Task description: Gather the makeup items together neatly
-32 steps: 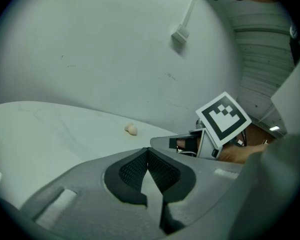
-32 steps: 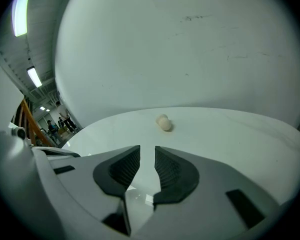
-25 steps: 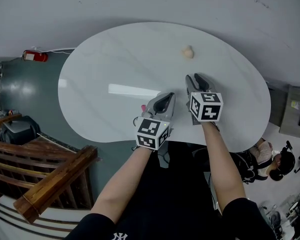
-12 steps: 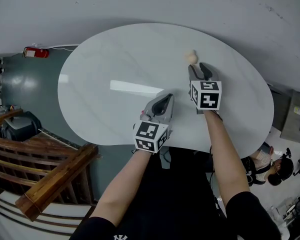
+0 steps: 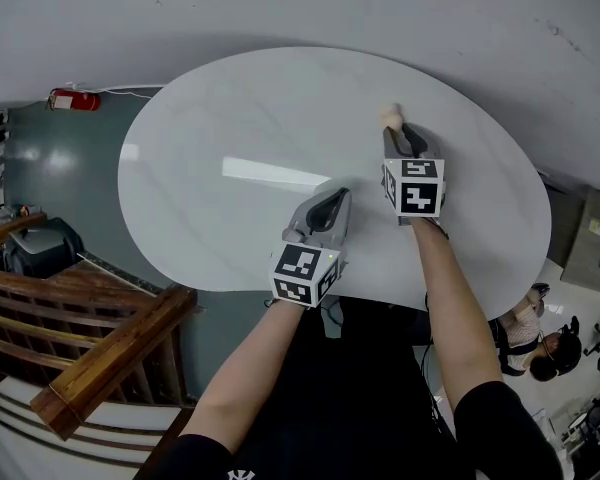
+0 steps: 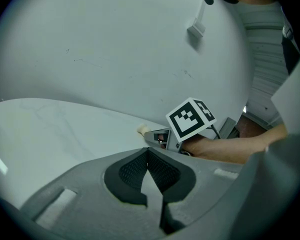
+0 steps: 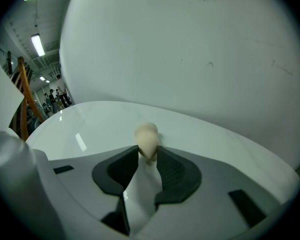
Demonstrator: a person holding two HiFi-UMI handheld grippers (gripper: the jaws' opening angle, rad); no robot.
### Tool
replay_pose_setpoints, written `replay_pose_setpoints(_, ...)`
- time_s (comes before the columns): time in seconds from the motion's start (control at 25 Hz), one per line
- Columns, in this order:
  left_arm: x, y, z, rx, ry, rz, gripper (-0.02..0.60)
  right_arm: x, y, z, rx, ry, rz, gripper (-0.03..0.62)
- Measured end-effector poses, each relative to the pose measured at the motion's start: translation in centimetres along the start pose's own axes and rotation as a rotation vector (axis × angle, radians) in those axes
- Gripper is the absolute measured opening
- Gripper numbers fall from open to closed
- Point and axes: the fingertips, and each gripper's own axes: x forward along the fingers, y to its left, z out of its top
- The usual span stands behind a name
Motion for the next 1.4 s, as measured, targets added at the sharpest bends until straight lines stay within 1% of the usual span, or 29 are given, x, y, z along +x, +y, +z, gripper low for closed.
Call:
replay_pose_setpoints(0.32,-1.0,0.0,0.0,0.003,-0.011,-0.001,0.008,-1.5,0.5,0.0,-0.022,0.0,0.001,0.115)
replay_pose_setpoints(0.56,-2.4,-0.6,0.3,0.033,-0.026,-0.033,0.008,-4.4,2.1,-0.3,-0.024,-0.014,-0.008,0.114)
replay_pose_setpoints(0.84,-5.0,-1.2,0.1,0.057,-0.045,-0.073,0.008,-9.3,5.6,-2.0,-0.047,-0.02,-0.007,0.114)
replay_pose_setpoints(1.04,-7.3,-1.3,-0.5,0.077,-0.048,-0.094,0.008,-12.4,9.1,-3.9,-0.057,-0.009,0.001,0.114)
replay_pose_setpoints(1.4,-11.5,0.1,-2.0,0.104,-0.049,-0.1,0.008,-16.5,14.8,-7.0,-0.073,0.003,-0.002,0.114)
